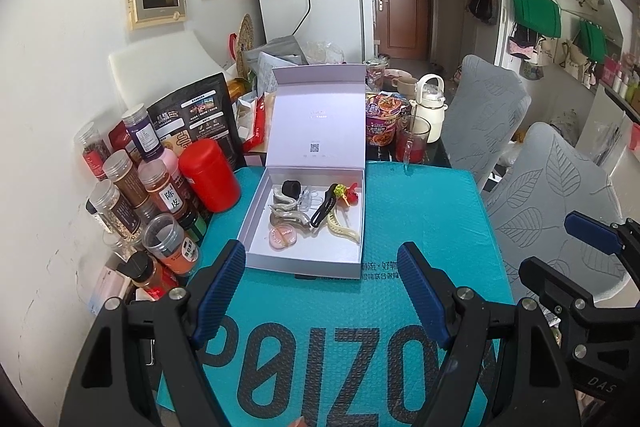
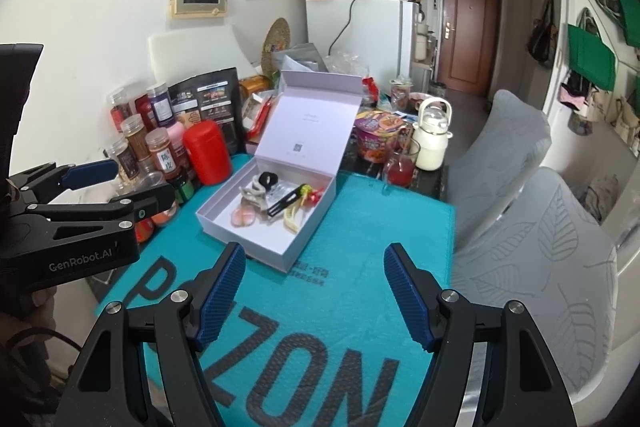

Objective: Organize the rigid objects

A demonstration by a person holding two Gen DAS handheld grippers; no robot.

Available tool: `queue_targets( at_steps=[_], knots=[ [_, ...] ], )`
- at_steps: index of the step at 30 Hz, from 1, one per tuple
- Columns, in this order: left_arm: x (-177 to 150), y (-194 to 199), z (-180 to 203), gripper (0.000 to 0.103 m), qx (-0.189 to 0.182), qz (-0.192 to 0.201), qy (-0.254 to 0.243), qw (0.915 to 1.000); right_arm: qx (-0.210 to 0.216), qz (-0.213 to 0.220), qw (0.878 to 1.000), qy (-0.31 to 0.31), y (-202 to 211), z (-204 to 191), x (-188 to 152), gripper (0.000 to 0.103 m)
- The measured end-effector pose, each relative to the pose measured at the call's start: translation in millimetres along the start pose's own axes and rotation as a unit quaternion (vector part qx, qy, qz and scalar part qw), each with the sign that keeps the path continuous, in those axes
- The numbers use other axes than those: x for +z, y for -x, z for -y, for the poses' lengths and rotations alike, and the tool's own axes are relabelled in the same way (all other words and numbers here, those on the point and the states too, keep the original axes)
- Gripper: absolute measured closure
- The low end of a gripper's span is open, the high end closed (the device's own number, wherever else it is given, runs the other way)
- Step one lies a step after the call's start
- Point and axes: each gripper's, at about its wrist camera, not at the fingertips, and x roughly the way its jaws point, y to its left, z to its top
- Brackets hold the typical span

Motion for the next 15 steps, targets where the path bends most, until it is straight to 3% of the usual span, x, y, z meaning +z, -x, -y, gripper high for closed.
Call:
queue_targets(
  at_steps=[15],
  knots=[
    [-2.7,5.5,-0.1,0.025,0.005,0.006,0.008,0.9999,0.000,0.002,1.000,-0.001,3.4,3.2,-0.3,0.030]
  ],
)
